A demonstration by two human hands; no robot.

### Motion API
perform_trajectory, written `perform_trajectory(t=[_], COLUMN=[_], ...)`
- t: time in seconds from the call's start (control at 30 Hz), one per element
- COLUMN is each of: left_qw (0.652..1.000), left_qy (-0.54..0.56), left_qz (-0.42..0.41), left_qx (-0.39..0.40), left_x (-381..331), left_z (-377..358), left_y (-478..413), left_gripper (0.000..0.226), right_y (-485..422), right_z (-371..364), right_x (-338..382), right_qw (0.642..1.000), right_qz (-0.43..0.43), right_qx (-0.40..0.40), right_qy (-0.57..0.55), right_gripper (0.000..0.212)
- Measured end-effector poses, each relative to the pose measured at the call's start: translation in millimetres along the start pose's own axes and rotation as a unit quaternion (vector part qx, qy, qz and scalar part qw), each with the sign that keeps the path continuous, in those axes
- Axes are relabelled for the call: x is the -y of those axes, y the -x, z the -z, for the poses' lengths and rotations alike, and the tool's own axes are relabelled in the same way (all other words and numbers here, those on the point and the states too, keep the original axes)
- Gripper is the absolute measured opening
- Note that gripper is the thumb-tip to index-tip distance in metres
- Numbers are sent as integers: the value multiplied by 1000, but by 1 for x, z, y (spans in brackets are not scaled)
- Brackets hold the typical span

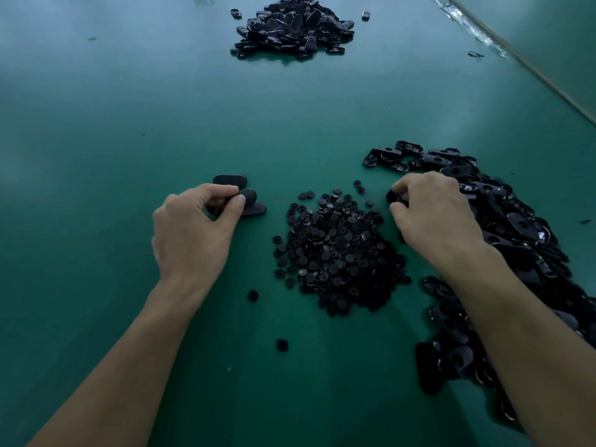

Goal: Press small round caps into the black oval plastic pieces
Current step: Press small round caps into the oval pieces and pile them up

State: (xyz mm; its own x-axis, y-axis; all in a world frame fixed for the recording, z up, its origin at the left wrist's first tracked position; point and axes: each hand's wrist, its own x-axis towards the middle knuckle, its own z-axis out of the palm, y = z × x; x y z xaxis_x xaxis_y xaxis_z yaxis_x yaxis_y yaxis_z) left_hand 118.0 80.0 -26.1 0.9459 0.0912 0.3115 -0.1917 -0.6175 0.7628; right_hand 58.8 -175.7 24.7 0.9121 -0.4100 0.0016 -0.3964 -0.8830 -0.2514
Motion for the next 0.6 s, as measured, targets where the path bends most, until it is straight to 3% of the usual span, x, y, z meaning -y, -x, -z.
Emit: perform_trajectory(t=[0.17, 0.33, 0.47, 0.6], left_qw=[999, 999, 990, 959], left_qy=[-45, -4, 84, 245], left_qz=[0, -28, -116, -45], left_qx=[-7, -25, 10, 139], left_x=[2, 0, -16, -32], left_z=[-1, -2, -6, -12], left_y=[0, 1, 13, 27], left_gripper=[22, 16, 10, 17], right_y=[-2, -1, 4, 14], right_z=[2, 1, -2, -7], right_x=[-1, 0, 9, 23], right_qw=[998, 984, 935, 872], right_qz=[-12, 33, 72, 135], right_qx=[-59, -108, 18, 122], right_qy=[-32, -136, -347, -454], right_gripper=[27, 29, 26, 31])
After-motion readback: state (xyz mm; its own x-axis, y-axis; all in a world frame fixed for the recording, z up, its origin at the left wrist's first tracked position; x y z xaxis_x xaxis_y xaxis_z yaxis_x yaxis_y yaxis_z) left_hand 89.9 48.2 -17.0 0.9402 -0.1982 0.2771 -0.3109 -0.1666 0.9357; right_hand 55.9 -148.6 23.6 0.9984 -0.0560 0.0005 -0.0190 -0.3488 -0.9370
